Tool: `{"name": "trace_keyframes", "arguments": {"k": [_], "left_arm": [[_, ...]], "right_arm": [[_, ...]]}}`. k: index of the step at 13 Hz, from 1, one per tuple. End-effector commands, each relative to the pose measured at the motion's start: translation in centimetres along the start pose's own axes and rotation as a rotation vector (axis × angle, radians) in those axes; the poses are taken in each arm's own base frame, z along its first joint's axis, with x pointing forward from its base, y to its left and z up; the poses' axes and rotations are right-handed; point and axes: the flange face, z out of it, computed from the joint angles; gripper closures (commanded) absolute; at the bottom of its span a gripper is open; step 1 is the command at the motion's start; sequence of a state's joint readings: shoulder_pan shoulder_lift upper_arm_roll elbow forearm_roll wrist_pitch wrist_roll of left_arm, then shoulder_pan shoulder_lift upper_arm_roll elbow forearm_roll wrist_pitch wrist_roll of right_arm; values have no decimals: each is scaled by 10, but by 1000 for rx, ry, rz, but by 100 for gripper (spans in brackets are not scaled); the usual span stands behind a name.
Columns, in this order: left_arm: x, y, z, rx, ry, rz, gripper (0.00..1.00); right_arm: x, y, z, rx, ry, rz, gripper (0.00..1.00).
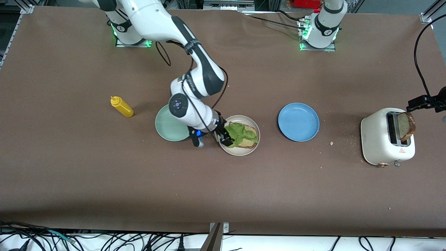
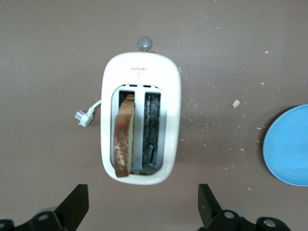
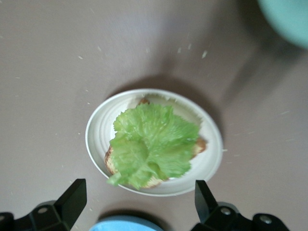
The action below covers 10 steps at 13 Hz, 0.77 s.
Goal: Make sandwich in beige plate with both arms
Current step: 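Withdraw the right gripper while the left gripper reaches the toaster toast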
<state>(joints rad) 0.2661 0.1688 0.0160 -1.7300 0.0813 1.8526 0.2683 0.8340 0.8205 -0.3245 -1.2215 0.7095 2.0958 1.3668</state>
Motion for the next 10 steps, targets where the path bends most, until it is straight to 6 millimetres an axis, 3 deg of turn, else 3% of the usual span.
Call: {"name": "trace_keyframes", "arguments": {"k": [1, 6, 7, 8, 10], "left_arm": [[14, -21, 32, 17, 10, 19, 0], [25, -42, 91, -2, -25, -7, 1], [25, -42, 98, -4, -29, -7, 15], [24, -46, 103, -7, -36, -13, 38], [19, -50, 112, -18, -60, -15, 97]], "right_arm": [[17, 13, -66, -126, 29, -142, 1], [115, 43, -187, -277, 53, -453, 1], [133, 51, -209, -297, 60, -530, 1], [150, 58, -228, -332, 74, -633, 1], [168, 68, -264, -345, 91, -813, 1]]}}
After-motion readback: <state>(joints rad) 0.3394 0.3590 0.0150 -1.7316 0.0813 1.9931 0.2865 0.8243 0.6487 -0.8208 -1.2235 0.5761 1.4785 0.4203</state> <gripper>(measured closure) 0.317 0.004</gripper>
